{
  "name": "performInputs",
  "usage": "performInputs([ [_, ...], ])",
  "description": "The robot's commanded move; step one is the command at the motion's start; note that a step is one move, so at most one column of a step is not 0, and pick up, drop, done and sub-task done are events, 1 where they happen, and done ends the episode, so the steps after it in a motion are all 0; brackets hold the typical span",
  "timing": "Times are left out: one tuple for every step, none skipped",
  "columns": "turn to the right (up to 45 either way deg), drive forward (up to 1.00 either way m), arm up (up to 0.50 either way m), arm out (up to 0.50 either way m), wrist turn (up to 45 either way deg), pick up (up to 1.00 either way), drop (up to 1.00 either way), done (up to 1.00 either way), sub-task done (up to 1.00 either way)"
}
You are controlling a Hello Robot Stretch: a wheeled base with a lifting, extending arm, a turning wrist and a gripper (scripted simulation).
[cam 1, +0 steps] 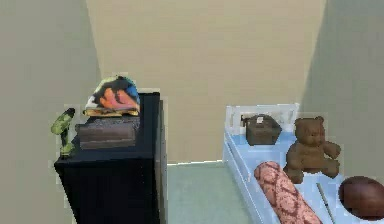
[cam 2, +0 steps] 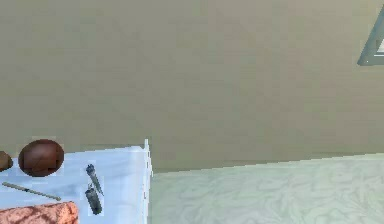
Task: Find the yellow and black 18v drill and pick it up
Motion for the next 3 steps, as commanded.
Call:
performInputs([
  [6.0,0.00,0.00,0.00,0.0,0.00,0.00,0.00,0.00],
  [0.0,0.45,0.00,0.00,0.0,0.00,0.00,0.00,0.00],
  [-45.0,0.00,0.00,0.00,0.0,0.00,0.00,0.00,0.00],
])
